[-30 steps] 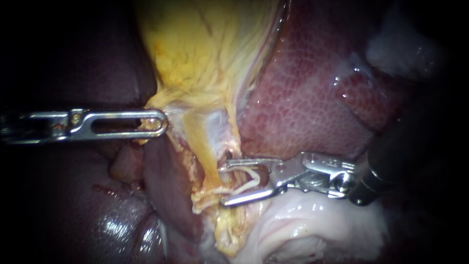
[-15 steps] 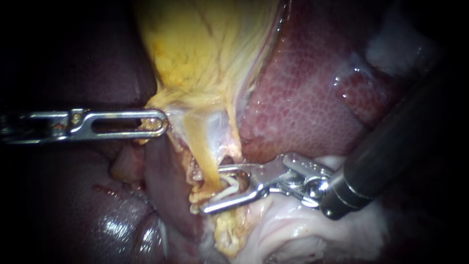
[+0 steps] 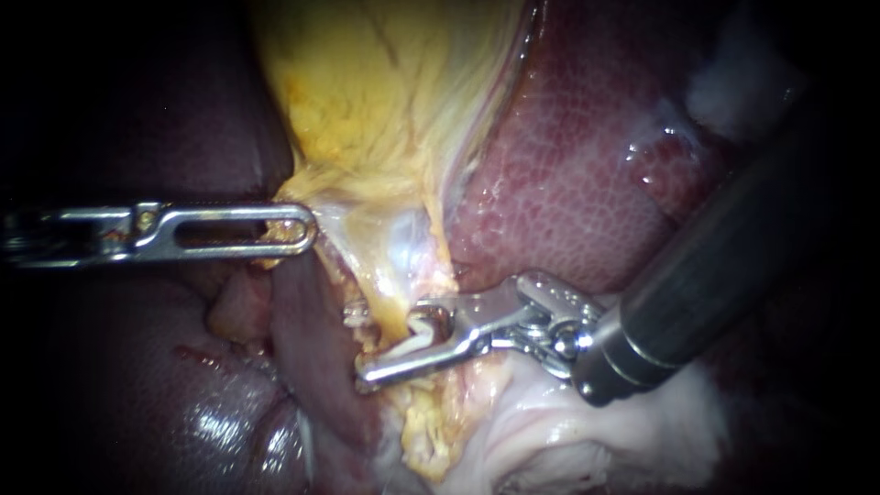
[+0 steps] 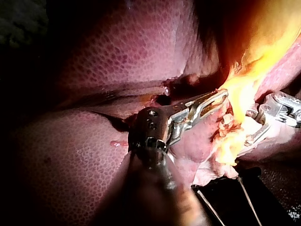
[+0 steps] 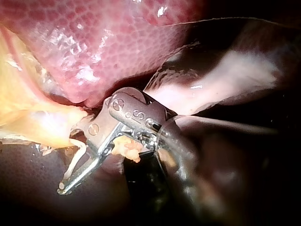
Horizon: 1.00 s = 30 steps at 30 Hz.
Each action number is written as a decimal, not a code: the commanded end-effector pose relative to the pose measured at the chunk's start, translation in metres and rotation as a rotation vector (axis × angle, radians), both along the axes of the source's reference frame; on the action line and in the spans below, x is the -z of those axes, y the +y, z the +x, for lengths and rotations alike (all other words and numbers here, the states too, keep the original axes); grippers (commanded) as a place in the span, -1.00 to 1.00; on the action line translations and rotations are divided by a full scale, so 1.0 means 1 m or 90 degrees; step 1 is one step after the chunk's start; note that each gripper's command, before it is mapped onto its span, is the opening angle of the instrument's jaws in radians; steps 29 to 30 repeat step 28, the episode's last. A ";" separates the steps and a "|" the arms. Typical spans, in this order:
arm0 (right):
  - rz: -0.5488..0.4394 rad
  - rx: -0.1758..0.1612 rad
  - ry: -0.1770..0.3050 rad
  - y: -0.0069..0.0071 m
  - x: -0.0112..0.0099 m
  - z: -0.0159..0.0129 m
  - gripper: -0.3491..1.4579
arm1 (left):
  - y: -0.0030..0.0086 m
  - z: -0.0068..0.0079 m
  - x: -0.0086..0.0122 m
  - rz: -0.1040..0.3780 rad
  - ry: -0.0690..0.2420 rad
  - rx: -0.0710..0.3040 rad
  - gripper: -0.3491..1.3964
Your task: Clipping third clip left tube
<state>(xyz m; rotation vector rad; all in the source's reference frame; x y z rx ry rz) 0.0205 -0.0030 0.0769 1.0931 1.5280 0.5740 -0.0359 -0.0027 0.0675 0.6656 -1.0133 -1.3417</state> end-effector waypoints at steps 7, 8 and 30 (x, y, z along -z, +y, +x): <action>0.025 0.001 -0.009 0.0008 0.0006 -0.0006 -0.28 | 0.0000 -0.0001 0.0000 0.000 0.001 0.000 -1.00; 0.037 0.010 -0.014 0.0008 0.0006 -0.0008 -0.51 | 0.0000 -0.0001 0.0000 0.000 0.001 0.001 -1.00; 0.053 0.018 -0.026 0.0013 -0.0007 -0.0016 -1.00 | -0.0001 -0.0001 0.0002 0.000 0.001 0.001 -1.00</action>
